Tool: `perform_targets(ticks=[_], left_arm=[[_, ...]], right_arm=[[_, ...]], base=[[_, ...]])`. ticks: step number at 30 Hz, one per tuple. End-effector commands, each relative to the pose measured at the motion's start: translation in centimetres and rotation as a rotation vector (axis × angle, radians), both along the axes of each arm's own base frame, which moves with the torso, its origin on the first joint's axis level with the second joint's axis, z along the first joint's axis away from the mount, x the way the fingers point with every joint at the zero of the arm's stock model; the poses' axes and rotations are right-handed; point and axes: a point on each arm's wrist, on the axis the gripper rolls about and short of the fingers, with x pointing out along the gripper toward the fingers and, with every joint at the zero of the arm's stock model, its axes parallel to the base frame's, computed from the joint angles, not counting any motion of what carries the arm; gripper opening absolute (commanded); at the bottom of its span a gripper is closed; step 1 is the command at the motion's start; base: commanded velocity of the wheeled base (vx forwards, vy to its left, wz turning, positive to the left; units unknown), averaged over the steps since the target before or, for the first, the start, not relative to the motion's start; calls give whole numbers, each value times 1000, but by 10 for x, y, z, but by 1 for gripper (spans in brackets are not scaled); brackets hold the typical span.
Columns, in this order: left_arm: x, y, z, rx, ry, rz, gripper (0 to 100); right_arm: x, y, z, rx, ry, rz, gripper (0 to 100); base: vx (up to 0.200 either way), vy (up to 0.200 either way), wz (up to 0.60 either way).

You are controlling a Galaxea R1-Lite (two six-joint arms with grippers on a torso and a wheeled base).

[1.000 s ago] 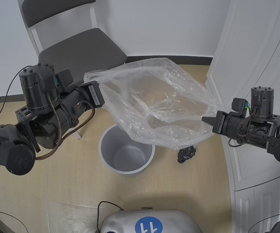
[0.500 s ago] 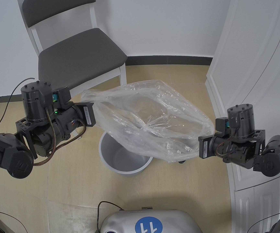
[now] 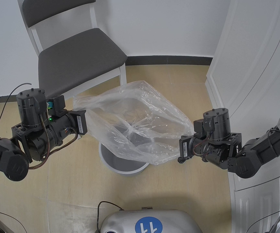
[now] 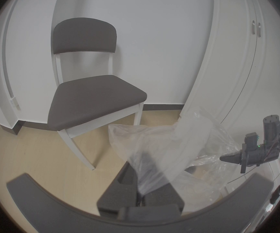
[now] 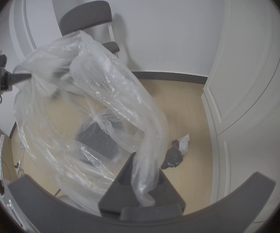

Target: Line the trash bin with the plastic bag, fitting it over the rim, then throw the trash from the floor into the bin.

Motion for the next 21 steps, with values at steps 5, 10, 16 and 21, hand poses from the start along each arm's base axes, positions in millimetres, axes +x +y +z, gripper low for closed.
perform_targets(ticks=[5, 10, 16, 21], left_arm=[[6, 12, -4, 30, 6, 41, 0], [13, 27, -9, 72, 17, 86, 0], [12, 31, -11, 76, 24, 96, 0], [16, 40, -13, 77, 33, 120, 0]], right_arm=[[12, -4, -20, -50, 34, -29, 0], [14, -10, -15, -48, 20, -65, 0], [15, -12, -11, -41, 10, -72, 0], [20, -13, -6, -33, -14, -107, 0]], base=[[0, 0, 0], [0, 0, 0], [0, 0, 0], [0, 0, 0]])
